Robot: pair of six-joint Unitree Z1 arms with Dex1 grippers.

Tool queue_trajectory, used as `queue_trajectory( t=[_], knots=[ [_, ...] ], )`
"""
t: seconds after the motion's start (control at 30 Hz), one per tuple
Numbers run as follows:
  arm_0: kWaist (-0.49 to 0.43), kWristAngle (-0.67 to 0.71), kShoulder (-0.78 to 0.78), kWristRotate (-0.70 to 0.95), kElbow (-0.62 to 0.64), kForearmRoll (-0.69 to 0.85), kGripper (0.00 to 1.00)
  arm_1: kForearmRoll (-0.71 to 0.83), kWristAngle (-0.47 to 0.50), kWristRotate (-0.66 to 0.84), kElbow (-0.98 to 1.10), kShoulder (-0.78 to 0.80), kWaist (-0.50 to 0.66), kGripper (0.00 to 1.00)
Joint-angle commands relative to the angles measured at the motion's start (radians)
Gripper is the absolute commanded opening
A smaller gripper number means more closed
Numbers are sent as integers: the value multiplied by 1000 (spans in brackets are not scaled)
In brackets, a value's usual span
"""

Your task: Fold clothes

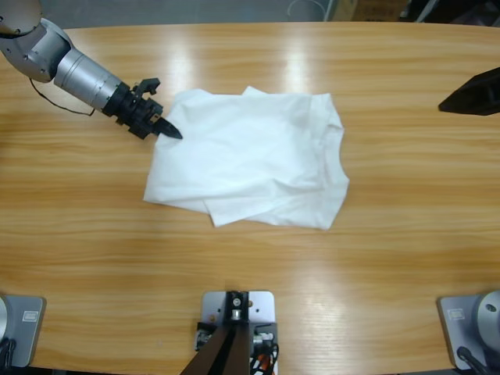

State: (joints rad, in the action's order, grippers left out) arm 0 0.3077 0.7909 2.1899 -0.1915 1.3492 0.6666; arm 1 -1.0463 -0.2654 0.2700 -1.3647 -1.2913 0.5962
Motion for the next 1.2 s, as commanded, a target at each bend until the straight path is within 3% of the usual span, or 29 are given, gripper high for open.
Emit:
queue_trajectory(
  t=[0.03, 0.23, 0.53, 0.8, 0.97, 1.2],
  knots=[
    [-108, 47, -44, 46, -85, -12, 0, -1, -41, -1, 22, 30, -21, 80],
    [-330, 37, -93, 144, -210, 15, 0, 13, -52, 6, 40, 43, -21, 80],
    [-476, -15, -199, 166, -91, 199, 0, 29, -78, 8, 62, 44, -27, 82],
    [-420, -21, -239, 170, 149, 453, 0, 93, -142, -6, 139, 43, -60, 89],
    [-306, -40, -238, 103, 297, 524, 0, 143, -175, -14, 205, 54, -74, 89],
    [-137, -65, -167, 6, 394, 537, 0, 155, -236, -44, 260, 87, -118, 89]
  ],
)
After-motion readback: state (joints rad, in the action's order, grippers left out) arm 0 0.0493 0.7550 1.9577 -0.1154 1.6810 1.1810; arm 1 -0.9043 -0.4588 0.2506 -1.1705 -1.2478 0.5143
